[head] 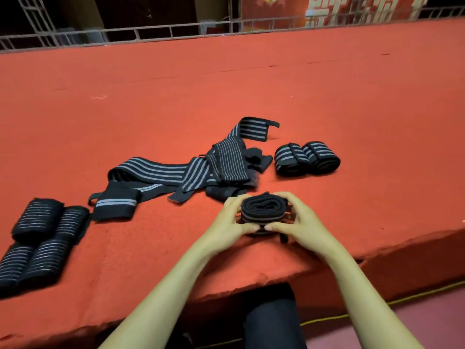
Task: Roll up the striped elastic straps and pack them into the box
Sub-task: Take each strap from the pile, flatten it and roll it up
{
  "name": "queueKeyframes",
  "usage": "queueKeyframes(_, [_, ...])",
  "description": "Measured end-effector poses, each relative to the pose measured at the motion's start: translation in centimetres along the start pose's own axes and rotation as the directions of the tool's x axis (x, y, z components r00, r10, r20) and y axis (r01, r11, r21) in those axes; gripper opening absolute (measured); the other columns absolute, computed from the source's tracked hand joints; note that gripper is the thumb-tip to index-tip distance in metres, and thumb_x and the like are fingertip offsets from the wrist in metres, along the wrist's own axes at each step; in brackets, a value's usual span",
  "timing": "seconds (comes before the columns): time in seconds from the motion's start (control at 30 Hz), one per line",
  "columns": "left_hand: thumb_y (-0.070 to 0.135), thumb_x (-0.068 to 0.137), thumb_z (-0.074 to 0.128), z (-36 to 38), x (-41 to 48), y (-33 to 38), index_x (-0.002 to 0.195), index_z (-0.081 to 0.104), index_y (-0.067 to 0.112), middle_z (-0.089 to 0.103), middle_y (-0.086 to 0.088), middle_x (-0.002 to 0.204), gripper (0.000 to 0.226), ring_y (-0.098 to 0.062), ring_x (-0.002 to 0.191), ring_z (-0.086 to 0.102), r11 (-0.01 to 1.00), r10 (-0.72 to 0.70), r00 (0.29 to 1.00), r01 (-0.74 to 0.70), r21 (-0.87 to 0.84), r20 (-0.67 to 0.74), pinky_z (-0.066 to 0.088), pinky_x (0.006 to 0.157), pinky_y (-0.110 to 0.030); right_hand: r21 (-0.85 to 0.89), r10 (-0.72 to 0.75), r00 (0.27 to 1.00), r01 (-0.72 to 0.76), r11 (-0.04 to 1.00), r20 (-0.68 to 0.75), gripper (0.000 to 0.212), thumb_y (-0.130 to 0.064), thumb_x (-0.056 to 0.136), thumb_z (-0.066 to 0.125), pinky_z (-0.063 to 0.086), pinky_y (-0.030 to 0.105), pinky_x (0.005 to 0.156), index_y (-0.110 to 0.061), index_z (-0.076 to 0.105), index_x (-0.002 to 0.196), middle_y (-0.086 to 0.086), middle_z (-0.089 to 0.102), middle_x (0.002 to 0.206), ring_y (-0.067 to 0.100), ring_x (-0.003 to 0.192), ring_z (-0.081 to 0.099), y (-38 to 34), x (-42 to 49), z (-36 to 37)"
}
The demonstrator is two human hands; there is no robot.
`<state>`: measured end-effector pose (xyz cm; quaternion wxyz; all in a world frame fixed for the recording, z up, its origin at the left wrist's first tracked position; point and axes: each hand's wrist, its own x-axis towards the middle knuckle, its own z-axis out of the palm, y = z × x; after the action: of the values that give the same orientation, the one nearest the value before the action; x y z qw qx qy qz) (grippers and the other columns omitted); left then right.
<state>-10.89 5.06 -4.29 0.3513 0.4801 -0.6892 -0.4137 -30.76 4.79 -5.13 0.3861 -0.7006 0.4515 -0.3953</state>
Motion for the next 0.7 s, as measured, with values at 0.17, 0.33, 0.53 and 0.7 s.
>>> queueKeyframes(0.17, [-0.001, 0.076, 0.072, 4.1, 5.3, 2.2, 0.117, 0.050, 0.020, 0.056, -0.004, 0.112, 0.051, -0.009, 0.097, 0.058, 0.960, -0.098, 0.995, 0.097, -0.262, 0.010, 0.047, 0.093, -0.025, 0.180, 0.104, 0.980, -0.072, 0.981, -0.173, 0.061, 0.000, 0.078, 0.073, 0.048, 0.018, 0.090, -0.021, 0.045, 0.127, 0.002, 0.059, 0.121, 0.000, 0.101, 0.062, 1.9, 1.2, -4.4])
queueKeyframes(0.33, [0.000, 0.086, 0.063, 8.9, 10.6, 3.6, 0.106, 0.040, 0.010, 0.059, 0.000, 0.092, 0.032, -0.006, 0.077, 0.058, 0.882, -0.272, 0.962, 0.254, -0.398, 0.011, 0.048, 0.066, -0.013, 0.214, 0.263, 0.862, -0.185, 0.959, -0.433, 0.063, -0.010, 0.084, 0.070, 0.049, 0.016, 0.078, -0.015, 0.036, 0.136, 0.013, 0.058, 0.117, 0.013, 0.091, 0.060, 4.3, 3.0, -7.4])
queueKeyframes(0.53, [-0.004, 0.086, 0.058, 11.9, 13.8, 4.2, 0.125, 0.047, -0.001, 0.060, -0.013, 0.115, 0.041, -0.019, 0.097, 0.058, 0.829, -0.355, 0.930, 0.361, -0.427, 0.098, 0.049, 0.091, -0.030, 0.071, 0.351, 0.738, -0.383, 0.921, -0.576, 0.049, -0.034, 0.085, 0.070, 0.048, 0.037, 0.093, -0.012, 0.054, 0.125, 0.012, 0.066, 0.115, 0.024, 0.105, 0.063, 6.3, 4.5, -10.6])
queueKeyframes(0.7, [-0.002, 0.091, 0.053, 13.3, 14.2, 4.0, 0.122, 0.053, -0.006, 0.061, -0.015, 0.113, 0.032, -0.021, 0.098, 0.059, 0.781, -0.343, 0.929, 0.366, -0.505, 0.143, 0.045, 0.100, -0.036, -0.089, 0.335, 0.729, -0.475, 0.875, -0.597, 0.043, -0.039, 0.086, 0.067, 0.044, 0.030, 0.087, -0.010, 0.065, 0.117, 0.011, 0.067, 0.115, 0.025, 0.108, 0.061, 6.1, 5.8, -12.5])
